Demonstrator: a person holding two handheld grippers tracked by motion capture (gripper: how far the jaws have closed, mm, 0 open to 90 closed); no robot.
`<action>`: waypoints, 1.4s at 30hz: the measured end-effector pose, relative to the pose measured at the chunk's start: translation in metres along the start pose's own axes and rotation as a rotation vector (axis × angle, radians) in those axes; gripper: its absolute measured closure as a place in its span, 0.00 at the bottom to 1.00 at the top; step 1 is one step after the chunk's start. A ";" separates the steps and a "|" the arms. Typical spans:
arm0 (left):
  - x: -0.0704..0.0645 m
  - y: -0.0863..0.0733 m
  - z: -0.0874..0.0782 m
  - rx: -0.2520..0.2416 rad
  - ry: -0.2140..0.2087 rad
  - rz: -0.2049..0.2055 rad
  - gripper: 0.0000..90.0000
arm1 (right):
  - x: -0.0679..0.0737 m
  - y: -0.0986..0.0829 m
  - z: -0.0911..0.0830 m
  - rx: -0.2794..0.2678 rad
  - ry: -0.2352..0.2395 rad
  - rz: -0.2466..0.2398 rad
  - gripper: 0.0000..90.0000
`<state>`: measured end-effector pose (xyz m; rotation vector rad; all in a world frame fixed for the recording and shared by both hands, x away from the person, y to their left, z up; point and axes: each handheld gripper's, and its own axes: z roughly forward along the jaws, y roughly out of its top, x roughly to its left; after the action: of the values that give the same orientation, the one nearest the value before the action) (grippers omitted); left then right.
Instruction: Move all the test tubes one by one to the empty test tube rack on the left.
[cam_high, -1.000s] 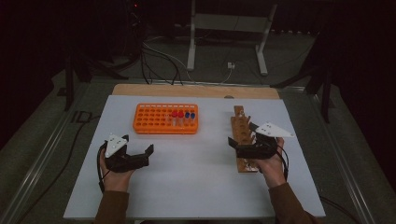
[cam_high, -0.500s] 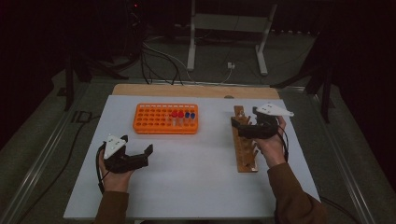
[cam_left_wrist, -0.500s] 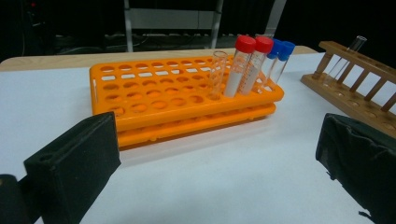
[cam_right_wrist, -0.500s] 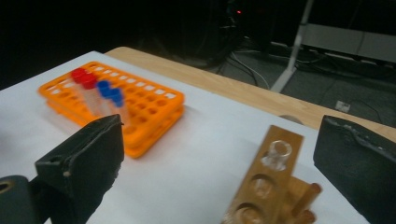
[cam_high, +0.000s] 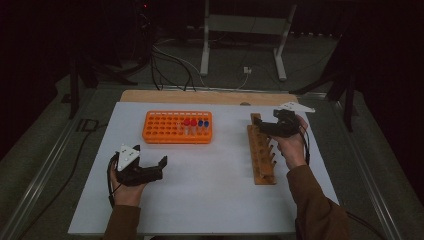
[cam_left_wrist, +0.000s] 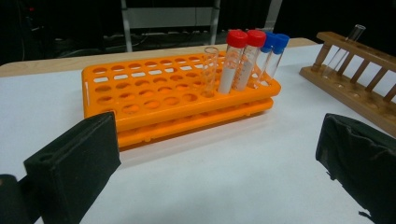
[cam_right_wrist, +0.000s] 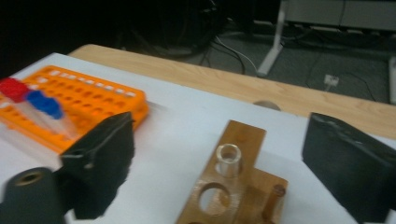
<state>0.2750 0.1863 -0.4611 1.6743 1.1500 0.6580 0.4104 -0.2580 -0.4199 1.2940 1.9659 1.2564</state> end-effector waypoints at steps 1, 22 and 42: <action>0.000 0.000 0.000 0.000 -0.001 -0.001 0.00 | -0.002 -0.001 0.003 0.008 -0.002 0.007 0.19; -0.004 -0.001 0.003 0.009 -0.009 0.022 0.00 | 0.000 -0.017 0.042 0.129 -0.057 -0.086 0.84; -0.005 -0.003 0.006 0.021 -0.007 0.025 0.00 | 0.007 0.005 0.005 -0.011 -0.063 -0.072 0.85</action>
<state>0.2770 0.1796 -0.4655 1.7100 1.1366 0.6566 0.4134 -0.2492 -0.4167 1.2312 1.9412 1.1764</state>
